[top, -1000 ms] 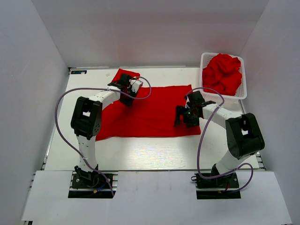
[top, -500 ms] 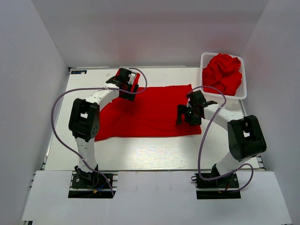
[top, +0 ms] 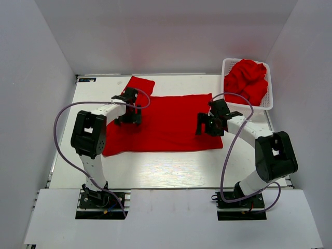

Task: Fold and stack the t-shirts
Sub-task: Fold the flattened tshirt in 1/3 of the way

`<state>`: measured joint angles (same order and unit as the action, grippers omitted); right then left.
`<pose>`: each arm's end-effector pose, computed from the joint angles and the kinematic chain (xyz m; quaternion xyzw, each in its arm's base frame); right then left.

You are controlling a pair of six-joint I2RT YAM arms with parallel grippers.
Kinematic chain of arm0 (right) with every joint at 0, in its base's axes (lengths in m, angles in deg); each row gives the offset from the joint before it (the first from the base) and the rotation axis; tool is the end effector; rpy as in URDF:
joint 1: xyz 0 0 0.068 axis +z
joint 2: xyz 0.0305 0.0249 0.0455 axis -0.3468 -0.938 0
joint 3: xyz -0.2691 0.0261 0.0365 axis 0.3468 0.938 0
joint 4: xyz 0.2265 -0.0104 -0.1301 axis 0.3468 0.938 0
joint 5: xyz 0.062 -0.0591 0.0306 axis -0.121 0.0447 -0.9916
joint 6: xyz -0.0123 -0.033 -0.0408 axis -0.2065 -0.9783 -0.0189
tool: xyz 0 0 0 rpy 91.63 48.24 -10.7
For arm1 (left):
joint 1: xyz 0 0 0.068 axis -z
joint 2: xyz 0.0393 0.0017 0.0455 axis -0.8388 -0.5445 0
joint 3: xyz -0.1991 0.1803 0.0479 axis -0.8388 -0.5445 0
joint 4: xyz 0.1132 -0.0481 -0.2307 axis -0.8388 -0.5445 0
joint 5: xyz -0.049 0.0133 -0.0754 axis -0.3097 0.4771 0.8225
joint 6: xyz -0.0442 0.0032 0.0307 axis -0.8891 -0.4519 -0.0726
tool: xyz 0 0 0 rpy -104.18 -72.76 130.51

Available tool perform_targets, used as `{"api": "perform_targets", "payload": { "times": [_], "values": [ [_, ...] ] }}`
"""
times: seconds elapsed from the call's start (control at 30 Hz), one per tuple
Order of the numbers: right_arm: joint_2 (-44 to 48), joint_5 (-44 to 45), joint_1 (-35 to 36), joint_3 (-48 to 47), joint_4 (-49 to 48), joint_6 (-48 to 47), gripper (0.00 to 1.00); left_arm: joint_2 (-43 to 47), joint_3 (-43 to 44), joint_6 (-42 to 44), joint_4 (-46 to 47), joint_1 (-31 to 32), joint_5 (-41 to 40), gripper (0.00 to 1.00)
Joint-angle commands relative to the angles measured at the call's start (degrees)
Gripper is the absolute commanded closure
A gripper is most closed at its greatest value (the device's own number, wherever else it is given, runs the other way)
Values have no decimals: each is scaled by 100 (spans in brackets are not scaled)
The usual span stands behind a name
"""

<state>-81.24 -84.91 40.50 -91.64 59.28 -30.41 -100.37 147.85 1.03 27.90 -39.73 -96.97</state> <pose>0.2931 0.1100 0.1974 -0.0213 0.9564 0.1228 0.2639 0.3750 -0.1075 0.1776 -0.0165 0.9772 0.0669 0.2010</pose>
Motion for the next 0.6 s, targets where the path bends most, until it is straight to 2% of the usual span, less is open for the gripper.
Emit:
{"api": "perform_targets", "payload": {
  "times": [0.0,0.27,0.47,0.57],
  "values": [
    [33,-69,-34,272,-235,127,10,254,-471,-495,-55,4,226,0],
    [-213,-69,-43,975,-508,470,10,1018,-1904,-882,157,4,191,0],
    [709,195,1,2021,237,1058,10,1887,-3012,-1382,43,4,253,0],
    [1429,-146,62,2504,441,1322,10,2327,-3470,-1620,43,92,253,0]
  ]
}}
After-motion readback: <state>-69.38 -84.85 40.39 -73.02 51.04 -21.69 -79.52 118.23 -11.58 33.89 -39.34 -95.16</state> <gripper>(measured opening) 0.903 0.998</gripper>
